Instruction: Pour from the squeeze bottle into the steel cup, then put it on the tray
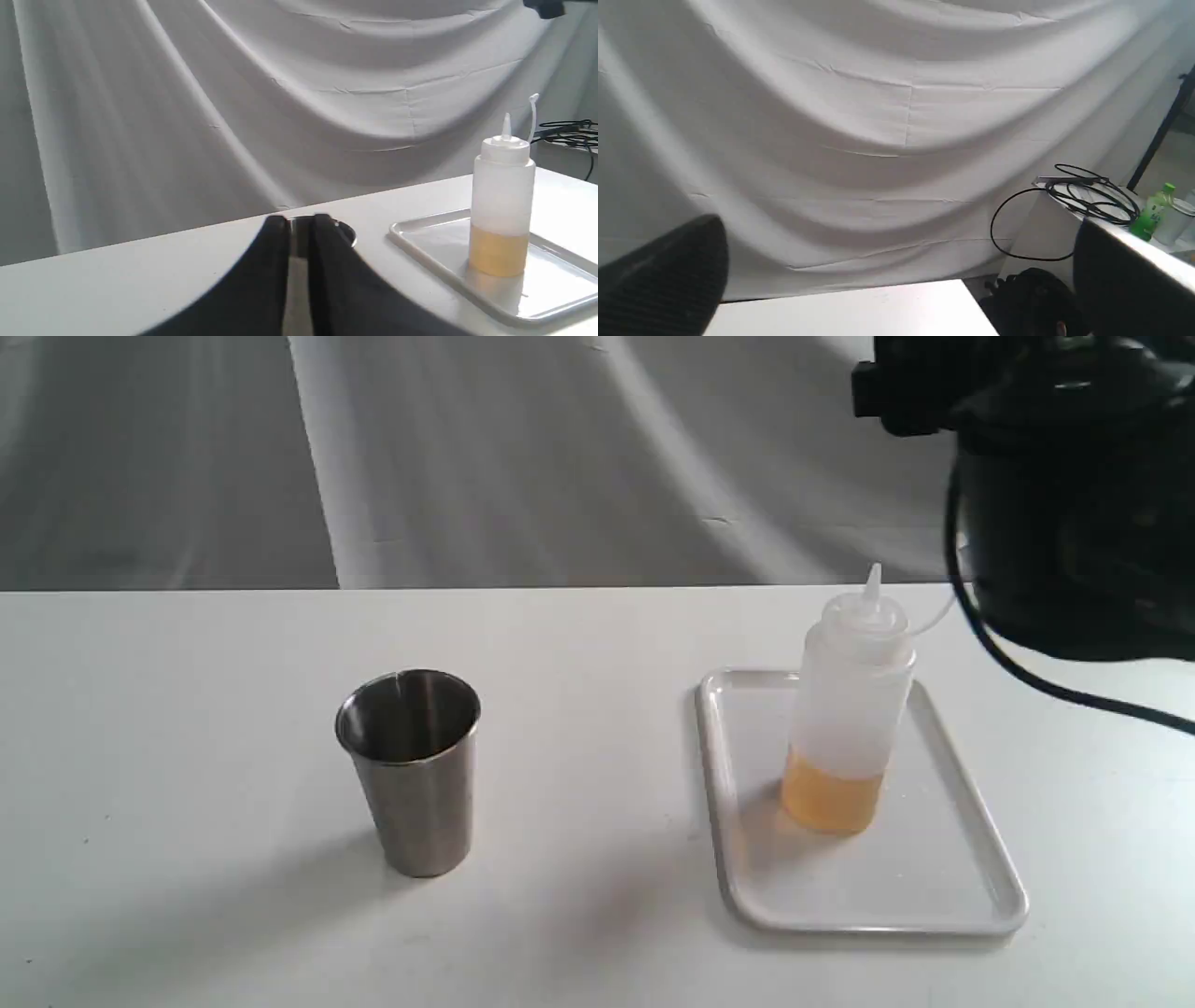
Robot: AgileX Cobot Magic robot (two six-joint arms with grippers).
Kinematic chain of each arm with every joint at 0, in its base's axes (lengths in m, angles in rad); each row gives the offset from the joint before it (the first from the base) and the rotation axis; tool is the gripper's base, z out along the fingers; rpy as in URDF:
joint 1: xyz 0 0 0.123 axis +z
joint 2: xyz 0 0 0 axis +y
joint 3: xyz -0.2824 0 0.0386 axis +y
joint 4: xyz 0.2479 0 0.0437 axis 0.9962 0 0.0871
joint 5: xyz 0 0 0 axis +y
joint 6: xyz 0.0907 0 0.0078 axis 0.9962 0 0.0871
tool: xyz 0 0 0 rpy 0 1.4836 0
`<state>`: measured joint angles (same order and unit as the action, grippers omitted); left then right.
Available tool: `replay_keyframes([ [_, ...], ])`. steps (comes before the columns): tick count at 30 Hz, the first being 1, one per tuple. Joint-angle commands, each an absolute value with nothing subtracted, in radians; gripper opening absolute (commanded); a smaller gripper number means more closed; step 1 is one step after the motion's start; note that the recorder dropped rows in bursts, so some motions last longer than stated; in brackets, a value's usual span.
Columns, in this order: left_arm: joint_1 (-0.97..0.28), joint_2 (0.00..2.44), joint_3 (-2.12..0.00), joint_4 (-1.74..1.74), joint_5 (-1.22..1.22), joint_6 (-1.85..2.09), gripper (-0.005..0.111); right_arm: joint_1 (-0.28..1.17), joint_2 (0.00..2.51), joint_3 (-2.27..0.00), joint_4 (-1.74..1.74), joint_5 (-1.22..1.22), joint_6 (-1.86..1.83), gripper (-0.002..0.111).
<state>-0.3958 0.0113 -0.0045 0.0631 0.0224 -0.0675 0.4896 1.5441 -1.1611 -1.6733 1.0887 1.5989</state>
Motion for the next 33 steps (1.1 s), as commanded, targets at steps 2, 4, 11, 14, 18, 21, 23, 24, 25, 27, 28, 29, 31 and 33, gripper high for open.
replay_keyframes([
  [2,-0.394,0.016,0.000,0.067,0.012,-0.068,0.008,0.490,1.396,-1.045,-1.683,1.073,1.535,0.100],
  [4,-0.394,0.016,0.000,0.067,0.012,-0.068,0.008,0.490,1.301,-0.984,-1.670,1.029,1.479,0.100],
  [11,-0.394,0.016,0.000,0.067,0.012,-0.068,0.008,0.490,0.972,-0.811,-1.519,0.809,1.294,0.100],
  [14,-0.394,0.016,0.000,0.067,0.012,-0.068,0.008,0.490,0.829,-0.761,-1.458,0.665,1.182,0.100],
  [18,-0.394,0.016,0.000,0.067,0.012,-0.068,0.008,0.490,0.669,-0.712,-1.383,0.452,1.090,0.100],
  [21,-0.394,0.016,0.000,0.067,0.012,-0.068,0.008,0.490,0.588,-0.694,-1.314,0.300,1.023,0.100],
  [23,-0.394,0.016,0.000,0.067,0.012,-0.068,0.008,0.490,0.550,-0.684,-1.292,0.244,1.018,0.100],
  [24,-0.394,0.016,0.000,0.067,0.012,-0.068,0.008,0.490,0.539,-0.681,-1.288,0.233,1.018,0.100],
  [25,-0.394,0.016,0.000,0.067,0.012,-0.068,0.008,0.490,0.529,-0.676,-1.284,0.226,1.018,0.100],
  [27,-0.394,0.016,0.000,0.067,0.012,-0.068,0.008,0.490,0.527,-0.669,-1.269,0.232,1.018,0.100],
  [28,-0.394,0.016,0.000,0.067,0.012,-0.068,0.008,0.490,0.529,-0.660,-1.266,0.234,1.016,0.099],
  [29,-0.394,0.016,0.000,0.067,0.012,-0.068,0.008,0.490,0.529,-0.656,-1.262,0.234,1.016,0.099],
  [31,-0.394,0.016,0.000,0.067,0.012,-0.068,0.008,0.490,0.532,-0.635,-1.262,0.212,1.018,0.096],
  [33,-0.394,0.016,0.000,0.067,0.012,-0.068,0.008,0.490,0.532,-0.618,-1.262,0.180,1.018,0.089],
])
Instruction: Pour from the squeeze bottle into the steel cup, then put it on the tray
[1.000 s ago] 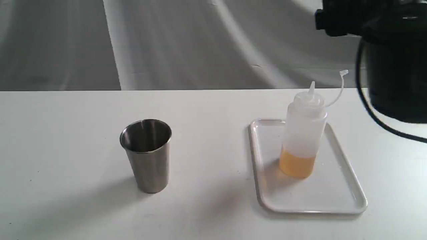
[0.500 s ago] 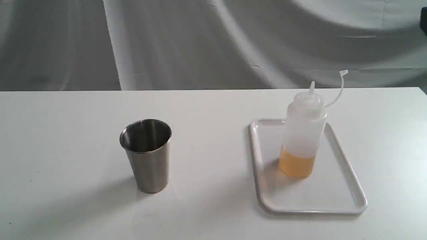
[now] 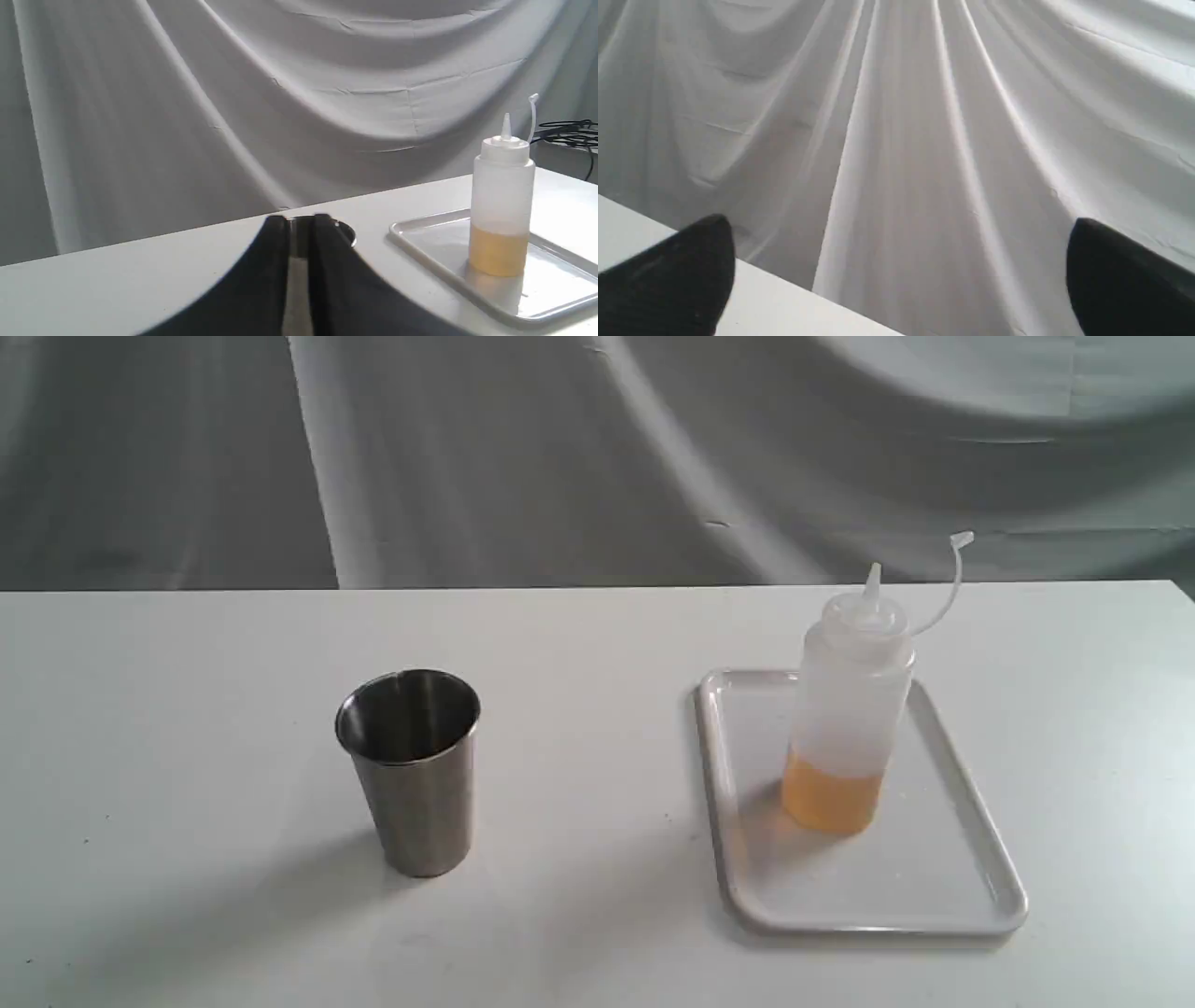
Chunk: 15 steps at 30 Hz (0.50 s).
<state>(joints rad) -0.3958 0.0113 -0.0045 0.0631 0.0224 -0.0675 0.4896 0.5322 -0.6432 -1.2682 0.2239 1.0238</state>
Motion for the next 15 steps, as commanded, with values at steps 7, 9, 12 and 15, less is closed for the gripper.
replay_keyframes([
  [7,-0.394,0.016,0.000,0.067,0.012,-0.068,0.008,0.490,0.532,-0.605,-1.262,0.047,1.018,0.041],
  [9,-0.394,0.016,0.000,0.067,0.012,-0.068,0.008,0.490,0.532,-0.605,-1.262,0.038,1.020,0.027],
  [12,-0.394,0.016,0.000,0.067,0.012,-0.068,0.008,0.490,0.532,-0.605,-1.262,0.038,1.025,0.008],
  [15,-0.394,0.016,0.000,0.067,0.012,-0.068,0.008,0.490,0.532,-0.605,-1.258,0.056,1.027,0.000],
])
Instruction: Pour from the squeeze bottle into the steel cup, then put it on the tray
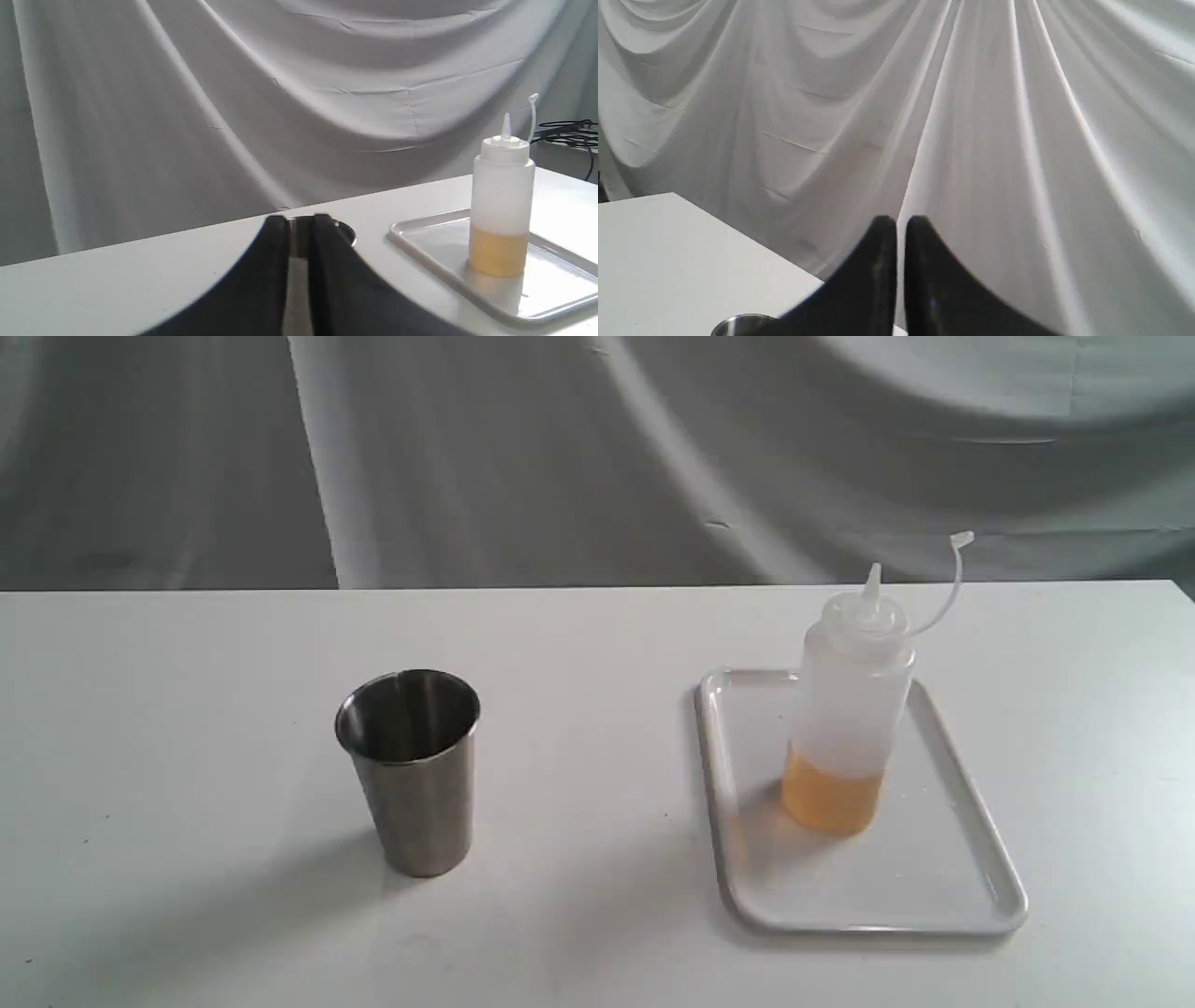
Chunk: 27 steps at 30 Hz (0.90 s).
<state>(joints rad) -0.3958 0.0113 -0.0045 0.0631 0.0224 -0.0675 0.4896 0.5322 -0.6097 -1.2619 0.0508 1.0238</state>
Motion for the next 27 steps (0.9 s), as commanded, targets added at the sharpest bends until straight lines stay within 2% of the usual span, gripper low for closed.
replay_keyframes([
  [1,-0.394,0.016,0.000,0.067,0.012,-0.068,0.008,0.490,0.529,-0.605,-1.246,0.068,1.027,0.000],
  [8,-0.394,0.016,0.000,0.067,0.012,-0.068,0.008,0.490,0.494,-0.605,-0.775,0.118,1.029,0.000],
  [22,-0.394,0.016,0.000,0.067,0.012,-0.068,0.008,0.488,0.483,-0.599,-0.777,0.138,0.980,0.000],
  [27,-0.394,0.016,0.000,0.067,0.012,-0.068,0.008,0.486,0.461,-0.523,-0.785,0.035,0.867,0.000],
])
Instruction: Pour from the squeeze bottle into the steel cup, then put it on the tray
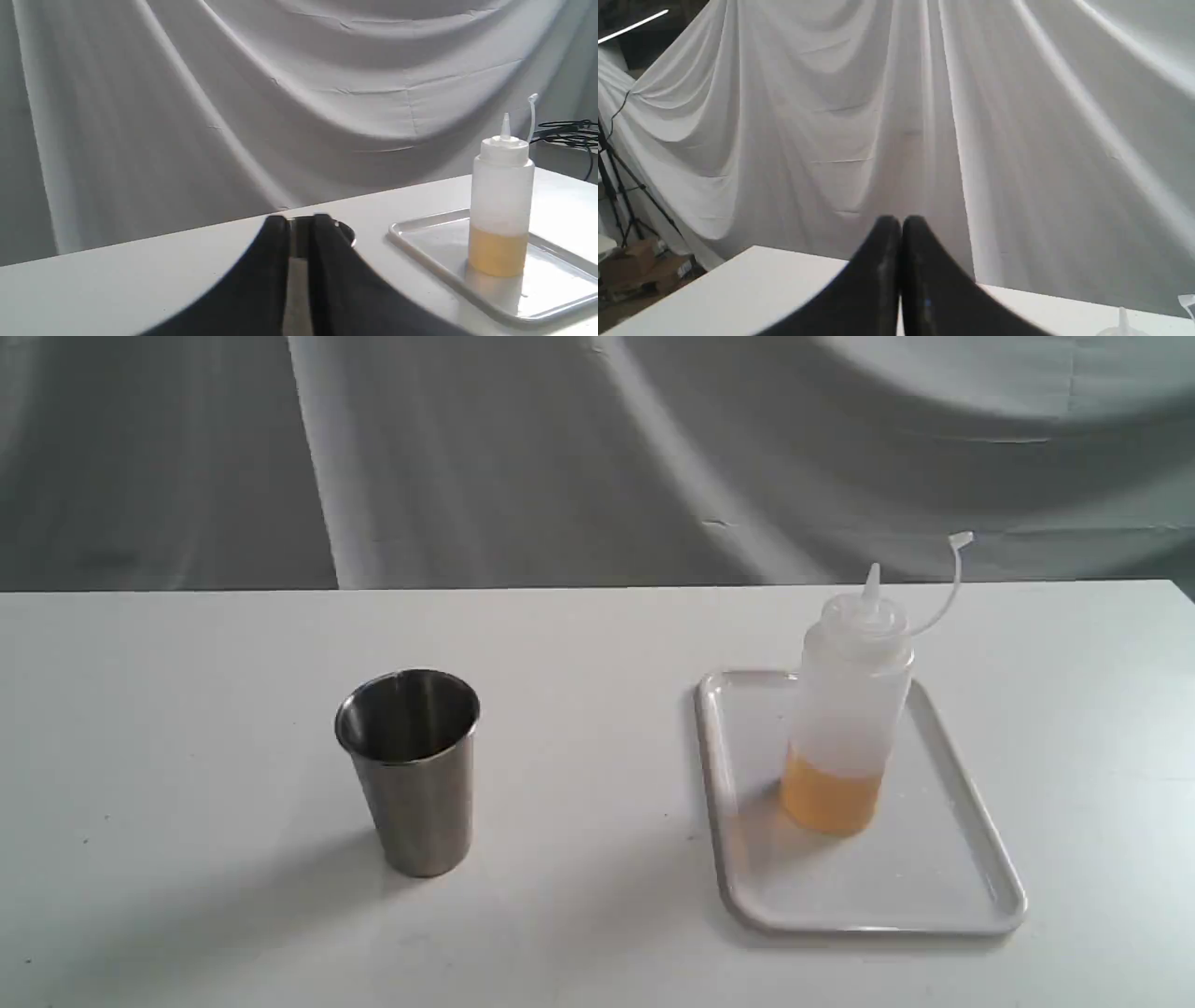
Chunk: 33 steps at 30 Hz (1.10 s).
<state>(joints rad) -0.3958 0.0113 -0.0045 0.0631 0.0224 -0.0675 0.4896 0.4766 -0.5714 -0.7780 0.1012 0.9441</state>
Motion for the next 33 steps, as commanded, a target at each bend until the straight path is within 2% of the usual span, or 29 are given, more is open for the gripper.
replay_keyframes([
  [1,-0.394,0.016,0.000,0.067,0.012,-0.068,0.008,0.486,0.456,-0.503,-0.793,0.007,0.843,0.000],
  [10,-0.394,0.016,0.000,0.067,0.012,-0.068,0.008,0.486,0.457,-0.357,-0.754,-0.042,0.842,0.000],
  [18,-0.394,0.016,0.000,0.067,0.012,-0.068,0.008,0.488,0.459,-0.347,-0.635,-0.067,0.827,0.000],
  [21,-0.394,0.016,0.000,0.067,0.012,-0.068,0.008,0.488,0.459,-0.347,-0.223,-0.039,0.509,0.000],
  [23,-0.394,0.016,0.000,0.067,0.012,-0.068,0.008,0.488,0.459,-0.345,0.126,-0.023,0.101,0.000],
  [25,-0.394,0.016,0.000,0.067,0.012,-0.068,0.008,0.488,0.459,-0.345,0.277,-0.008,-0.146,0.000],
  [28,-0.394,0.016,0.000,0.067,0.012,-0.068,0.008,0.488,0.453,-0.345,0.366,0.031,-0.286,0.000],
  [33,-0.394,0.016,0.000,0.067,0.012,-0.068,0.008,0.438,0.360,-0.308,0.272,0.071,-0.309,0.000],
])
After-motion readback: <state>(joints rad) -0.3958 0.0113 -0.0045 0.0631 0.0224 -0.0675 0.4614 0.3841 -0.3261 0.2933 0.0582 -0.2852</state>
